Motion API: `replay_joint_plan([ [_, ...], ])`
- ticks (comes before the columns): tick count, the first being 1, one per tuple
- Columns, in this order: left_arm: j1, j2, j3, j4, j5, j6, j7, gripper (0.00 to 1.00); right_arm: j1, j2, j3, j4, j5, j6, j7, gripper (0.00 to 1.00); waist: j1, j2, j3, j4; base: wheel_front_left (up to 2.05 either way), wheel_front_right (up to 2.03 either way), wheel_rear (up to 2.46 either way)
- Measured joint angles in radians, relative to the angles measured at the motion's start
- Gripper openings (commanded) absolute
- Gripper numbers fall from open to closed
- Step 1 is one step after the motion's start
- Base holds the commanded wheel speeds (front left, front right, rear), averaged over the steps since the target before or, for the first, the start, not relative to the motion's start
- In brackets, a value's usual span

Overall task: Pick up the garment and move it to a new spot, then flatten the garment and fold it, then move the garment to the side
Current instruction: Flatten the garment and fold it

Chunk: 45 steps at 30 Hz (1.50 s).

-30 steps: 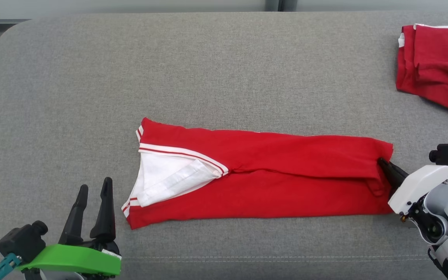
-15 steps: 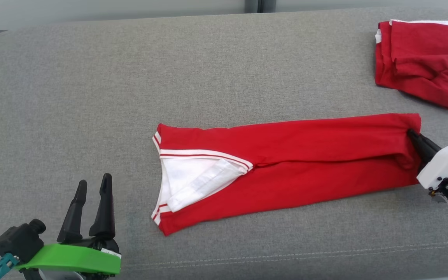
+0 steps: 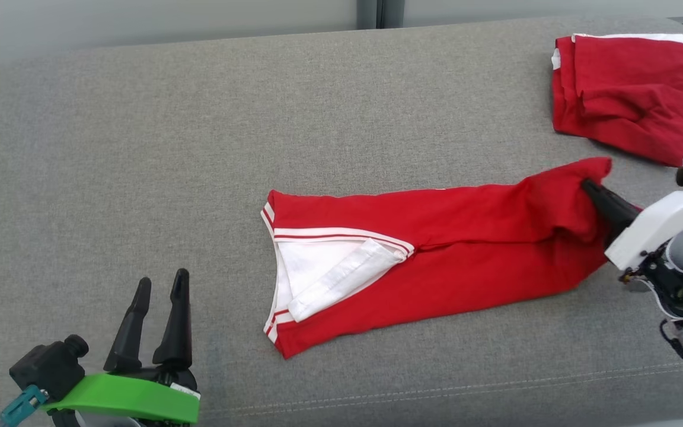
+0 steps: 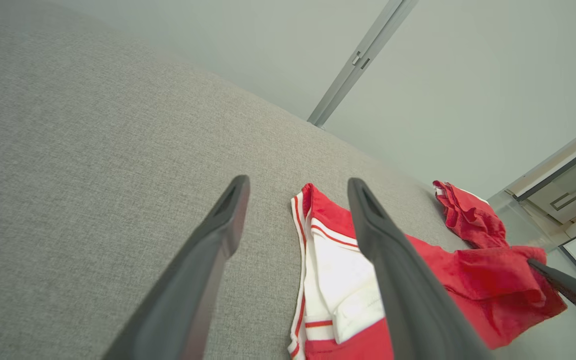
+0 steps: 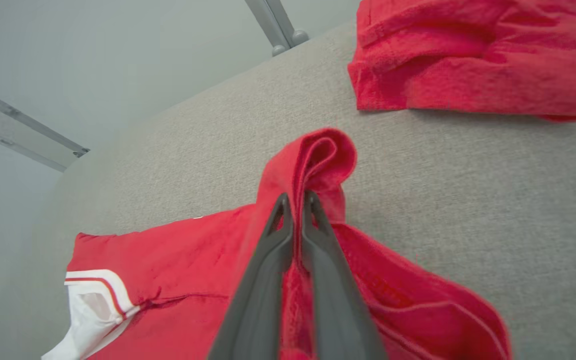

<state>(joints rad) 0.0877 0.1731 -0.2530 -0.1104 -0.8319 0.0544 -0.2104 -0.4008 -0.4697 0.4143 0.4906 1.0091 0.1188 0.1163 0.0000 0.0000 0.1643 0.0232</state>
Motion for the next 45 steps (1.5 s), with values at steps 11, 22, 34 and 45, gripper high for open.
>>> replay_joint_plan([
  [11, 0.0, -0.008, -0.026, 0.018, 0.0, -0.002, 0.013, 1.0, 0.003, 0.133, 0.1, -0.247, 0.167, 0.004, 0.129, 0.0, 0.0, 0.0, -0.036, 0.016, 0.0, 0.0, 0.0],
  [22, 0.0, -0.031, -0.047, 0.04, 0.0, -0.01, 0.016, 1.0, 0.018, 0.185, 0.179, -0.242, 0.128, 0.002, 0.17, 0.0, 0.0, 0.0, -0.063, 0.083, 0.0, 0.0, 0.0],
  [34, 0.0, -0.048, -0.062, 0.059, -0.001, -0.02, 0.016, 1.0, -0.035, 0.254, 0.228, -0.153, 0.068, -0.069, 0.19, 0.0, 0.0, 0.0, -0.071, 0.174, 0.0, 0.0, 0.0],
  [45, -0.001, -0.061, -0.069, 0.084, -0.009, -0.029, 0.009, 1.0, -0.096, 0.291, 0.276, -0.025, 0.013, -0.12, 0.212, 0.0, 0.0, 0.0, -0.058, 0.261, 0.0, 0.0, 0.0],
])
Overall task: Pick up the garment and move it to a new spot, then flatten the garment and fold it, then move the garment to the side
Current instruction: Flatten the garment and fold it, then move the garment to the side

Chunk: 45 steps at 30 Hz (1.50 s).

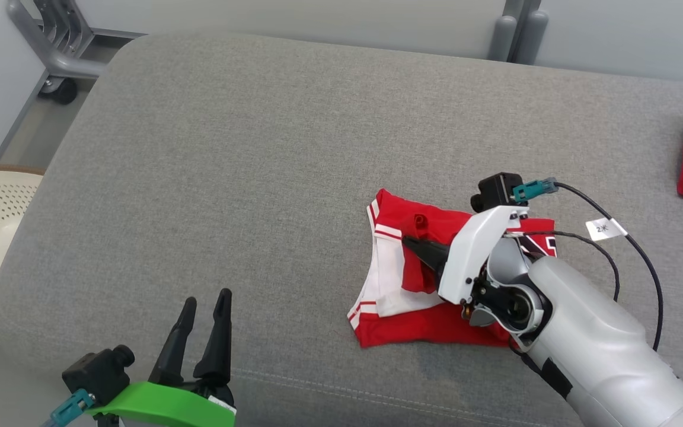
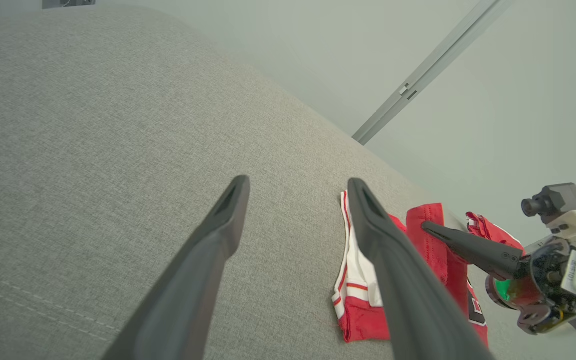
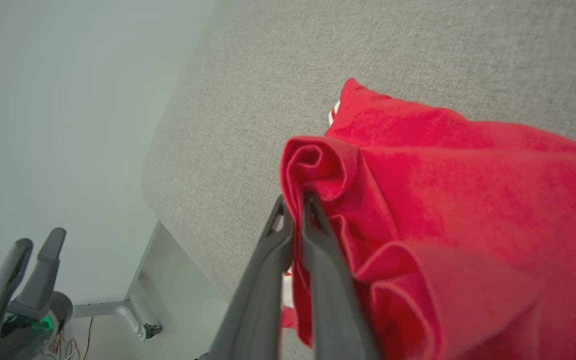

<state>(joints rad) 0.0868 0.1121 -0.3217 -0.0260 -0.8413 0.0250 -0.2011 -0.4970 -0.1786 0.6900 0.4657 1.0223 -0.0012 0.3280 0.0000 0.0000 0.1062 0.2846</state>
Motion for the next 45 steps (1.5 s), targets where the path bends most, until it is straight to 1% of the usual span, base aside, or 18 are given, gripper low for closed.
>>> replay_joint_plan([
  [2, 0.0, -0.002, 0.0, 0.002, 0.0, -0.002, -0.003, 1.0, -0.011, 0.013, 0.014, 0.02, -0.01, -0.002, 0.009, 0.0, 0.0, 0.0, 0.003, 0.008, 0.0, 0.0, 0.0],
  [4, -0.001, -0.004, 0.001, 0.007, 0.0, -0.005, -0.004, 1.0, -0.023, 0.023, 0.03, 0.045, -0.028, -0.011, 0.01, 0.43, 0.0, 0.0, 0.005, 0.013, 0.0, 0.0, 0.0],
  [5, -0.001, -0.004, 0.0, 0.01, 0.0, -0.007, -0.004, 1.0, -0.029, 0.025, 0.037, 0.056, -0.04, -0.011, 0.013, 0.78, 0.0, 0.0, 0.005, 0.014, 0.0, 0.0, 0.0],
  [6, -0.001, -0.005, 0.0, 0.012, 0.0, -0.007, -0.004, 1.0, -0.034, 0.026, 0.039, 0.064, -0.046, -0.011, 0.013, 1.0, 0.0, 0.0, 0.006, 0.015, 0.0, 0.0, 0.0],
  [8, -0.001, -0.005, 0.0, 0.014, 0.0, -0.007, -0.004, 1.0, -0.046, 0.034, 0.038, 0.076, -0.047, -0.018, 0.013, 1.0, 0.0, 0.0, 0.006, 0.017, 0.0, 0.0, 0.0],
  [11, -0.001, -0.006, 0.005, 0.018, 0.0, -0.007, -0.011, 1.0, -0.07, 0.058, 0.036, 0.08, -0.046, -0.016, 0.012, 1.0, 0.0, 0.0, 0.004, 0.015, 0.0, 0.0, 0.0],
  [14, -0.001, -0.005, 0.014, 0.023, 0.0, -0.007, -0.012, 1.0, -0.101, 0.092, 0.035, 0.073, -0.029, 0.003, 0.012, 1.0, 0.0, 0.0, -0.002, 0.003, 0.0, 0.0, 0.0],
  [20, -0.001, -0.005, 0.02, 0.023, 0.0, -0.007, -0.017, 1.0, -0.16, 0.08, -0.019, 0.044, -0.01, 0.03, -0.023, 1.0, 0.0, 0.0, -0.013, -0.025, 0.0, 0.0, 0.0],
  [22, -0.001, -0.005, 0.021, 0.023, 0.0, -0.007, -0.017, 1.0, -0.183, 0.062, -0.047, 0.034, -0.01, 0.036, -0.048, 1.0, 0.0, 0.0, -0.016, -0.035, 0.0, 0.0, 0.0],
  [26, -0.001, -0.004, 0.026, 0.022, 0.0, -0.007, -0.02, 1.0, -0.194, -0.035, -0.095, 0.042, -0.02, 0.035, -0.075, 1.0, 0.0, 0.0, -0.022, -0.055, 0.0, 0.0, 0.0],
  [30, 0.0, -0.005, 0.025, 0.017, 0.0, -0.007, -0.02, 1.0, -0.165, -0.117, -0.118, 0.067, -0.021, 0.033, -0.087, 1.0, 0.0, 0.0, -0.024, -0.076, 0.0, 0.0, 0.0],
  [33, 0.0, -0.005, 0.025, 0.012, 0.0, -0.007, -0.02, 1.0, -0.112, -0.158, -0.122, 0.083, -0.022, 0.033, -0.089, 1.0, 0.0, 0.0, -0.021, -0.089, 0.0, 0.0, 0.0],
  [37, 0.0, -0.005, 0.024, 0.004, 0.0, -0.007, -0.02, 1.0, -0.036, -0.183, -0.121, 0.098, -0.018, 0.036, -0.09, 1.0, 0.0, 0.0, -0.008, -0.102, 0.0, 0.0, 0.0],
  [45, -0.001, -0.005, 0.016, -0.01, 0.001, -0.007, -0.02, 1.0, 0.042, -0.179, -0.126, 0.114, 0.026, 0.054, -0.09, 1.0, 0.0, 0.0, 0.027, -0.117, 0.0, 0.0, 0.0],
])
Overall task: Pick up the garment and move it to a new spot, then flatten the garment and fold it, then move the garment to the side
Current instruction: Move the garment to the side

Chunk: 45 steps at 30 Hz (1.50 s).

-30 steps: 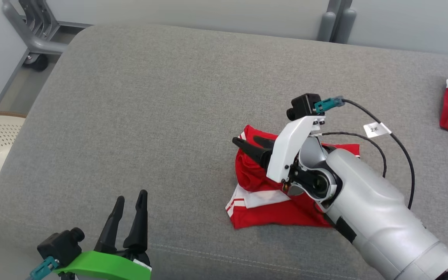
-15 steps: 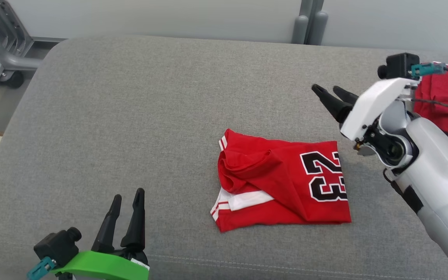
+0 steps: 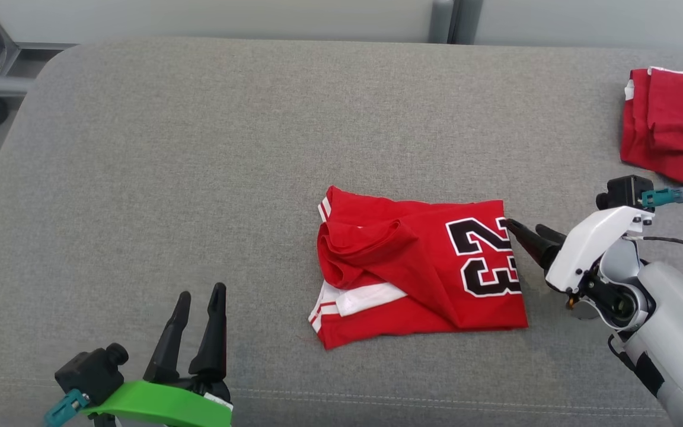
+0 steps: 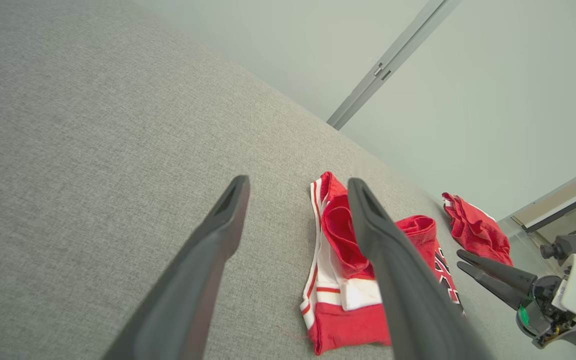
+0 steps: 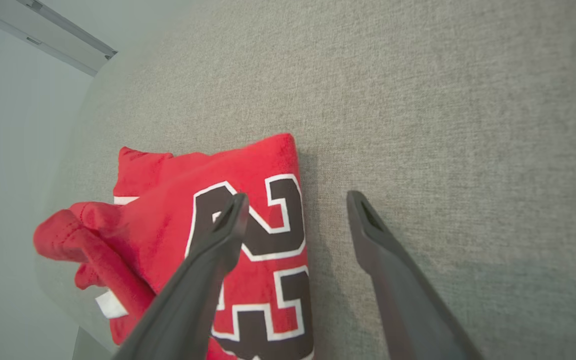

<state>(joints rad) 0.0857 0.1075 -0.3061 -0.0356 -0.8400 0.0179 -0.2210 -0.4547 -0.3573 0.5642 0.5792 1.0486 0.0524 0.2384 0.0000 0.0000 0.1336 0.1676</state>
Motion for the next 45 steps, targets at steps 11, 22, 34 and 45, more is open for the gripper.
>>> replay_joint_plan([
  [11, -0.018, 0.0, -0.016, 0.012, 0.002, 0.0, 0.002, 1.0, 0.045, 0.022, -0.008, 0.036, 0.061, 0.027, 0.024, 1.0, 0.0, 0.0, 0.023, 0.028, 0.0, 0.0, 0.0],
  [22, -0.018, 0.0, -0.011, 0.02, 0.002, 0.0, 0.002, 1.0, 0.044, 0.054, 0.009, 0.046, 0.096, 0.052, 0.063, 0.0, 0.0, 0.0, 0.011, 0.041, 0.0, 0.0, 0.0],
  [34, -0.015, 0.006, 0.006, 0.03, 0.002, 0.001, 0.002, 1.0, -0.038, 0.01, -0.021, -0.007, 0.036, 0.062, -0.049, 0.0, 0.0, 0.0, -0.017, 0.029, 0.0, 0.0, 0.0],
  [45, -0.007, 0.01, 0.01, 0.018, 0.002, 0.004, 0.002, 1.0, -0.095, -0.061, -0.05, -0.028, 0.021, 0.062, -0.07, 0.0, 0.0, 0.0, -0.024, -0.019, 0.0, 0.0, 0.0],
])
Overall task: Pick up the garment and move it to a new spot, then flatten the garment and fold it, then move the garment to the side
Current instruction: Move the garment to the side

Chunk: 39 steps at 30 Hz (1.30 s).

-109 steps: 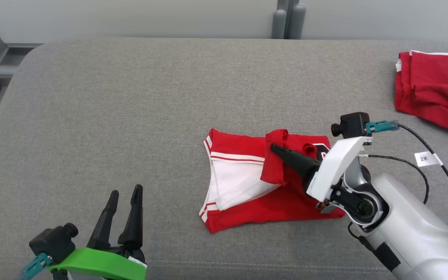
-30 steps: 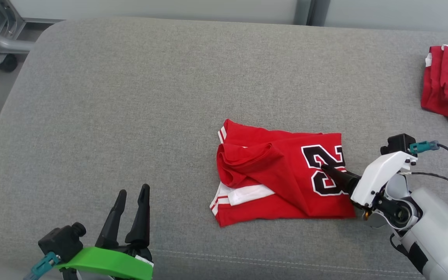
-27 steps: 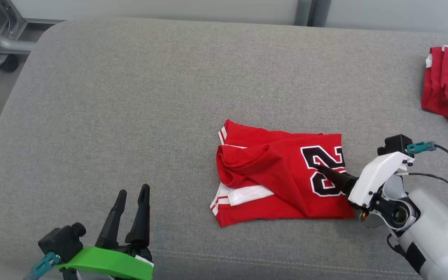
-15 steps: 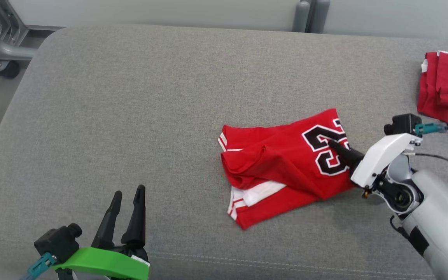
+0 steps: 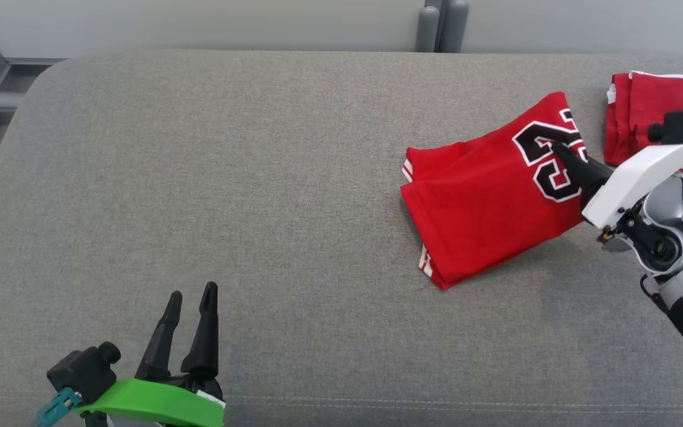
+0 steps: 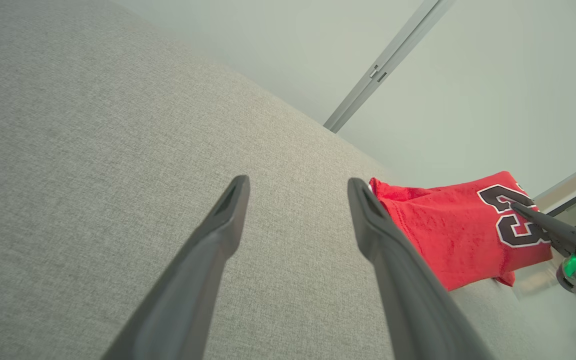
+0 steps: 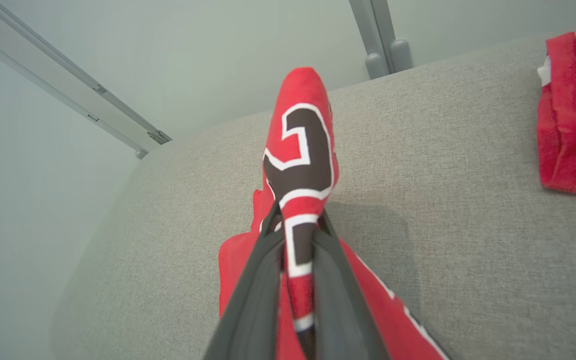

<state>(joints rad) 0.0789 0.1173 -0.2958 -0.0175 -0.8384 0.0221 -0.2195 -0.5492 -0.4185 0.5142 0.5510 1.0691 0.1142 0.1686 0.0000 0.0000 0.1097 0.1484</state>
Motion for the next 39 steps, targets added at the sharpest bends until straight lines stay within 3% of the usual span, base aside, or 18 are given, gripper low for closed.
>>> replay_joint_plan([
  [4, 0.0, 0.002, -0.003, -0.013, 0.0, 0.0, 0.0, 1.0, -0.061, -0.023, -0.016, 0.001, -0.01, -0.005, 0.01, 0.0, 0.0, 0.0, 0.013, -0.013, 0.0, 0.0, 0.0],
  [13, -0.005, 0.005, -0.016, -0.029, 0.008, 0.0, 0.016, 1.0, -0.217, -0.114, -0.053, 0.03, -0.058, -0.081, 0.043, 0.0, 0.0, 0.0, 0.063, -0.017, 0.0, 0.0, 0.0],
  [17, -0.015, 0.007, -0.016, -0.038, 0.012, 0.0, 0.022, 1.0, -0.291, -0.14, -0.035, 0.039, -0.1, -0.098, 0.084, 0.0, 0.0, 0.0, 0.095, -0.009, 0.0, 0.0, 0.0],
  [30, -0.053, 0.013, -0.01, -0.061, 0.026, 0.0, 0.026, 1.0, -0.473, -0.226, -0.006, 0.054, -0.176, -0.109, 0.176, 0.0, 0.0, 0.0, 0.19, 0.012, 0.0, 0.0, 0.0],
  [39, -0.068, 0.019, 0.004, -0.064, 0.034, 0.006, 0.025, 1.0, -0.533, -0.25, 0.009, 0.065, -0.204, -0.106, 0.219, 0.0, 0.0, 0.0, 0.231, -0.001, 0.0, 0.0, 0.0],
])
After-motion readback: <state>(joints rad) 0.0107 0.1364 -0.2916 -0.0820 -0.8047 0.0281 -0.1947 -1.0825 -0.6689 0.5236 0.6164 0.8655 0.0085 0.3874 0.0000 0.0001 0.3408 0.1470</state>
